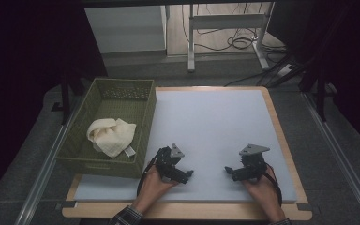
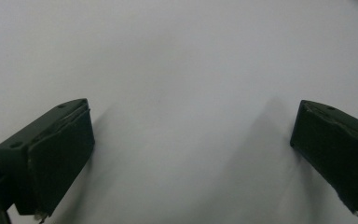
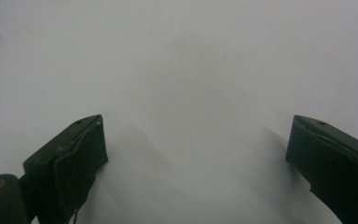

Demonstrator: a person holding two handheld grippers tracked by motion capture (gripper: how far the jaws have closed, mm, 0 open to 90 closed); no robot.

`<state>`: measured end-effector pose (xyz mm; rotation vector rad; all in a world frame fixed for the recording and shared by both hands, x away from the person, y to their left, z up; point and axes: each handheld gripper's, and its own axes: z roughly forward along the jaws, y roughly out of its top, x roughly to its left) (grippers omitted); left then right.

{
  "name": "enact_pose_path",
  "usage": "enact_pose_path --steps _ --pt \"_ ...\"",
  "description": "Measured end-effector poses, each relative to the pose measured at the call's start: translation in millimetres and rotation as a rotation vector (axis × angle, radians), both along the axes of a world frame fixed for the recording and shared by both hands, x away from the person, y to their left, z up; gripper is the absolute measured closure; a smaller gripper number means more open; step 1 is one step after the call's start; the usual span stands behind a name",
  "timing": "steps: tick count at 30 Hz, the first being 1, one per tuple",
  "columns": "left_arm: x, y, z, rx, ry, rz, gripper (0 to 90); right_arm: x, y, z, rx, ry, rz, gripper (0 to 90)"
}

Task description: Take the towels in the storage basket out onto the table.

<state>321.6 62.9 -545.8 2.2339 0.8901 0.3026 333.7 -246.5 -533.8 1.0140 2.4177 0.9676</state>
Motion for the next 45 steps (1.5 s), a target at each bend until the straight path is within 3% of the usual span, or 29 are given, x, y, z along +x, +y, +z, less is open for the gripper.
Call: enact_pose_path --steps 9,15,20,30,40,45 --pt "2.8 -1.4 3.0 0.005 0.000 -0.048 2.1 0.0 0.0 0.0 0.000 -0.001 0.001 5.0" --pt "9.3 -5.8 19.3 -0.024 0.008 -0.081 2.3 -0.1 0.0 0.0 -0.001 -0.001 0.001 5.0" --pt "14.1 -10.0 28.5 -0.024 0.002 -0.099 2.4 -0.1 -0.1 0.0 -0.001 -0.001 0.001 5.0" --pt "27.2 -21.4 46.6 -0.040 0.035 -0.115 2.3 -0.1 -0.1 0.0 -0.001 -0.002 0.001 5.0" --pt "42.1 -27.8 66.7 0.004 0.070 -0.118 2.4 -0.1 -0.1 0.0 0.000 -0.002 0.001 5.0" --pt "47.6 -25.8 80.0 0.031 0.068 -0.114 2.3 0.1 -0.2 -0.1 0.000 -0.003 0.003 5.0"
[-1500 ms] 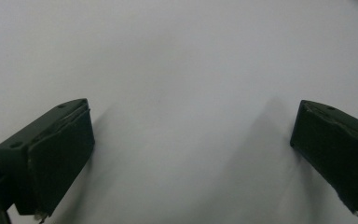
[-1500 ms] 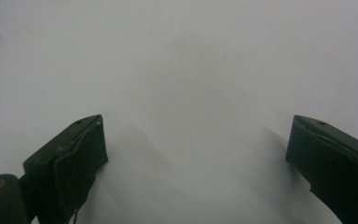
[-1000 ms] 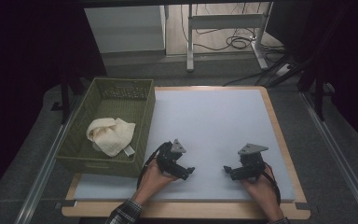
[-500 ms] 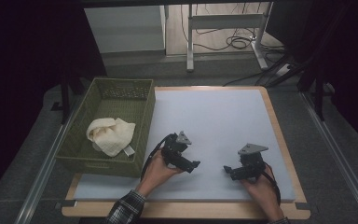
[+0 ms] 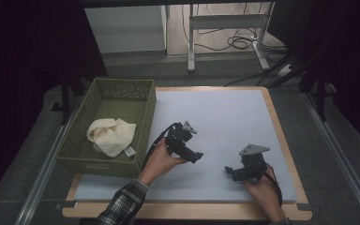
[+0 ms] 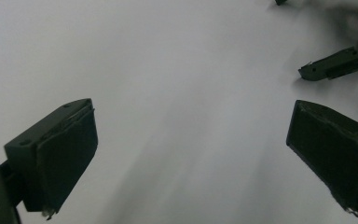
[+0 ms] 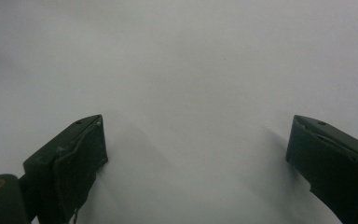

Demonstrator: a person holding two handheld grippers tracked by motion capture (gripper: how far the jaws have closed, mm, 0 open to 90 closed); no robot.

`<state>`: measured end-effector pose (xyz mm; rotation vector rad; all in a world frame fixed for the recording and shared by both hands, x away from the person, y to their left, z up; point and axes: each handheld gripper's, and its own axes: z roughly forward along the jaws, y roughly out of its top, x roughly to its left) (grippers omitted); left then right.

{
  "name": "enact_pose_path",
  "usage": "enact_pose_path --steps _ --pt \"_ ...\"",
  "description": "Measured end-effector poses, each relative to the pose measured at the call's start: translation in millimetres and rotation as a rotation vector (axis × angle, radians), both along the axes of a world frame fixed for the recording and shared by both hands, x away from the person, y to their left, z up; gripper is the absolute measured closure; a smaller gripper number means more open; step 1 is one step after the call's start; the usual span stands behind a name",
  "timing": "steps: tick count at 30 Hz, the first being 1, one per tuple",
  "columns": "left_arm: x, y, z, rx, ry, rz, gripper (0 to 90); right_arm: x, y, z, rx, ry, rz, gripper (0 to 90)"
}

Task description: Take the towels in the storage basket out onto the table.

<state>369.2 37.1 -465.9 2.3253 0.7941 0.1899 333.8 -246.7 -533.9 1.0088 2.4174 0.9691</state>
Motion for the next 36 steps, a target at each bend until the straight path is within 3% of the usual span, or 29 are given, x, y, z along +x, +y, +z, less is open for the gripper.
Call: enact_pose_path --steps 8,16,26,36 --pt "7.6 12.2 26.4 0.028 -0.008 0.025 2.2 0.0 0.1 -0.2 0.002 -0.002 0.000 5.0" --pt "14.8 29.0 44.0 0.044 -0.023 0.063 1.9 0.0 0.1 -0.2 0.002 -0.001 -0.001 5.0" --pt "22.2 61.7 61.8 0.023 -0.025 0.136 1.8 0.0 0.1 -0.2 0.002 -0.001 0.000 5.0" --pt "26.4 101.4 74.6 0.046 -0.044 0.217 1.9 -0.1 0.2 -0.2 0.003 0.000 -0.002 5.0"
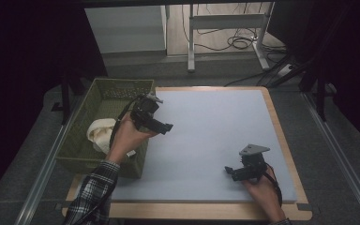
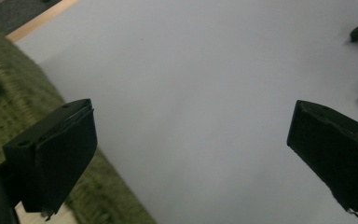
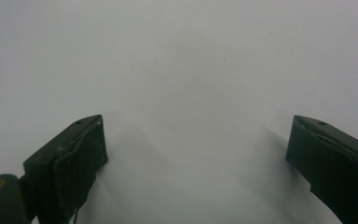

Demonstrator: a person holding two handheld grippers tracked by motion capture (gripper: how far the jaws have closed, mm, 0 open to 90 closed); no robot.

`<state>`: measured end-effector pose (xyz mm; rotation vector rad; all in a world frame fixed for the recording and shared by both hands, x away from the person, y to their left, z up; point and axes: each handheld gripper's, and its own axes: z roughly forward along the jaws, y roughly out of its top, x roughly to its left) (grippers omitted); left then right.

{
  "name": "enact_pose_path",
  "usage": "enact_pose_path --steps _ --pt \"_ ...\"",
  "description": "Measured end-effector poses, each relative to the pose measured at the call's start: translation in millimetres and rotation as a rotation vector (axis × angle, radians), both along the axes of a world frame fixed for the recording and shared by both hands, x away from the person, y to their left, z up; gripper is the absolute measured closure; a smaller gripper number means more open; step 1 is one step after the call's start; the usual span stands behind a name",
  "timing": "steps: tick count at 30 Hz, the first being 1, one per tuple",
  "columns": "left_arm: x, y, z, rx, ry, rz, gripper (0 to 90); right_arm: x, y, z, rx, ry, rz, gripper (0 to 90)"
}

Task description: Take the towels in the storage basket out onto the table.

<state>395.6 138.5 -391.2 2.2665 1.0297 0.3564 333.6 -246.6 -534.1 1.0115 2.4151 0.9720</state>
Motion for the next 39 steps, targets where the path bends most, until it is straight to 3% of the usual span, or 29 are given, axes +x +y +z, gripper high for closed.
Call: enact_pose_path --steps 7,26,33,39 --pt "4.1 35.6 -3.7 0.026 0.005 0.078 1.9 0.0 0.0 0.0 -0.001 0.000 0.000 5.0" --pt "10.0 127.2 -30.1 0.033 0.036 0.269 1.3 0.0 -0.1 0.0 0.000 0.000 0.000 5.0" --pt "12.0 155.6 -44.6 0.041 0.080 0.329 1.3 0.1 -0.1 0.0 0.000 0.000 0.000 5.0" --pt "22.7 160.0 -67.6 0.091 0.178 0.351 0.9 0.1 0.0 0.0 0.000 0.000 0.000 5.0"
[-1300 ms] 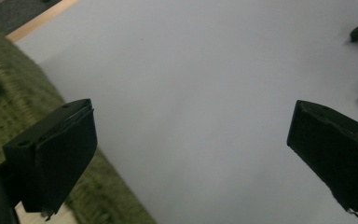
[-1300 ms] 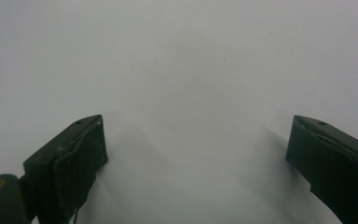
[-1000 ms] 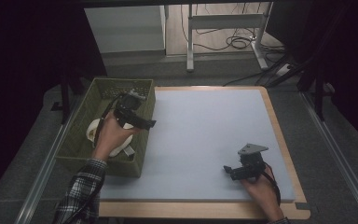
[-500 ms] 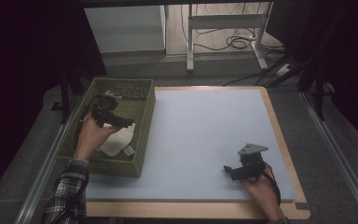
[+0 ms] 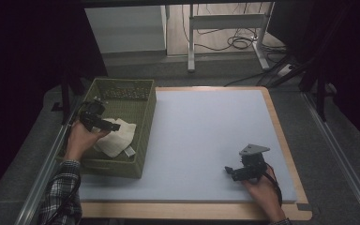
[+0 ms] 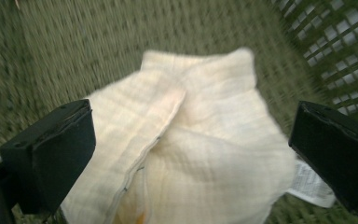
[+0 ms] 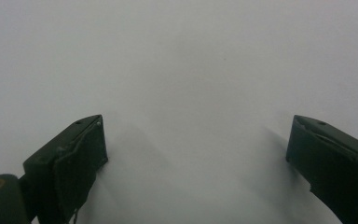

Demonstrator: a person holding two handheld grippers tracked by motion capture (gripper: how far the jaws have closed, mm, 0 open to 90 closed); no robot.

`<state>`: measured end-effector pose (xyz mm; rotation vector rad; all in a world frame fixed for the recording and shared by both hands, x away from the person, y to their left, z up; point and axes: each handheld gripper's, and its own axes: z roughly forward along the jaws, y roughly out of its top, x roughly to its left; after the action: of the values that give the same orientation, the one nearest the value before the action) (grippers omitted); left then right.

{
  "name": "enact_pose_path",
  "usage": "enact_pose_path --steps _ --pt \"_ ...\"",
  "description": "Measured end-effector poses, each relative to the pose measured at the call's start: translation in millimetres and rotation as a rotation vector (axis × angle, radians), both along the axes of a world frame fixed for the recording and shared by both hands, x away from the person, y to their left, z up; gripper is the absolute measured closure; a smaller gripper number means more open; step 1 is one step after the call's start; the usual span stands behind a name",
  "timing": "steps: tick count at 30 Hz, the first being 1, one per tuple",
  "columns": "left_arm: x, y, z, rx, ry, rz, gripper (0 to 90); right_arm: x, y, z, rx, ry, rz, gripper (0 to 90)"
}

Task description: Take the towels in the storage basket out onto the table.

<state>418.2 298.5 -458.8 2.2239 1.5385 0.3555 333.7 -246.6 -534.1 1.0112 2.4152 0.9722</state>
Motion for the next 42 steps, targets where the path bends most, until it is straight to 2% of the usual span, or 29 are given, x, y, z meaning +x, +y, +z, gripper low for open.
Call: enact_pose_path --steps 3,4,5,10,11,12,15,17,20,21,23,24,25,26,28,31,32,34,36,37,42 --pt "6.4 -2.6 -11.1 0.022 0.056 0.004 0.6 0.0 0.0 0.0 0.000 0.000 0.000 5.0" --pt "6.4 -2.6 -11.1 0.022 0.056 0.004 0.5 0.0 0.0 0.0 0.000 0.000 0.000 5.0" --pt "11.1 -3.7 -18.4 0.024 0.096 0.008 0.5 0.0 0.0 0.0 0.000 0.000 0.000 5.0" --pt "22.3 -5.9 -36.0 0.044 0.195 0.029 0.3 0.0 0.0 0.0 0.001 0.000 -0.001 5.0" --pt "22.3 -5.9 -36.0 0.044 0.195 0.029 0.2 0.0 0.0 0.0 0.001 0.000 -0.001 5.0" --pt "25.3 -7.9 -41.9 0.064 0.232 0.036 0.5 0.0 0.0 0.0 0.001 0.000 0.000 5.0" --pt "27.0 -12.4 -49.3 0.116 0.268 0.020 3.9 0.0 0.0 0.0 0.001 0.000 -0.001 5.0" --pt "25.7 -18.2 -54.0 0.201 0.287 -0.003 9.1 0.0 0.0 0.0 0.000 0.000 0.000 5.0" --pt "23.3 -19.4 -49.4 0.190 0.284 0.009 19.7 0.0 -0.1 0.0 0.000 0.000 0.000 5.0" --pt "23.3 -19.4 -49.4 0.190 0.284 0.009 27.9 0.0 -0.1 0.0 0.000 0.000 0.000 5.0" --pt "19.8 -18.5 -44.9 0.250 0.257 0.017 46.8 0.0 0.0 0.0 0.000 0.000 0.000 5.0" --pt "19.8 -18.5 -44.9 0.250 0.257 0.017 58.9 0.0 0.0 0.0 0.000 0.000 0.000 5.0" --pt "18.8 -18.0 -44.3 0.297 0.243 0.017 58.9 0.0 -0.1 0.0 0.000 0.000 0.000 5.0" --pt "18.8 -16.5 -43.9 0.283 0.241 0.023 69.9 0.0 -0.1 0.0 0.000 0.000 0.000 5.0" --pt "19.3 -12.4 -41.5 0.245 0.240 0.027 76.0 0.0 -0.1 0.0 0.000 0.000 0.000 5.0" --pt "19.3 -3.3 -36.2 0.139 0.232 0.042 78.3 0.0 0.0 0.0 0.001 0.000 0.000 5.0" --pt "18.8 -0.6 -34.8 0.088 0.226 0.044 78.3 0.0 0.0 0.0 0.001 0.000 0.000 5.0" --pt "18.0 4.2 -30.9 0.013 0.219 0.046 78.4 0.0 0.0 0.0 0.001 0.000 0.000 5.0" --pt "17.0 5.1 -28.3 -0.009 0.215 0.043 78.4 0.0 0.0 0.0 0.001 0.000 -0.001 5.0" --pt "16.5 5.0 -27.2 -0.010 0.207 0.041 78.4 0.0 0.0 0.0 0.001 0.001 -0.001 5.0" --pt "13.3 7.2 -12.9 -0.068 0.166 0.035 78.3 0.0 0.0 0.0 0.001 0.000 0.000 5.0"
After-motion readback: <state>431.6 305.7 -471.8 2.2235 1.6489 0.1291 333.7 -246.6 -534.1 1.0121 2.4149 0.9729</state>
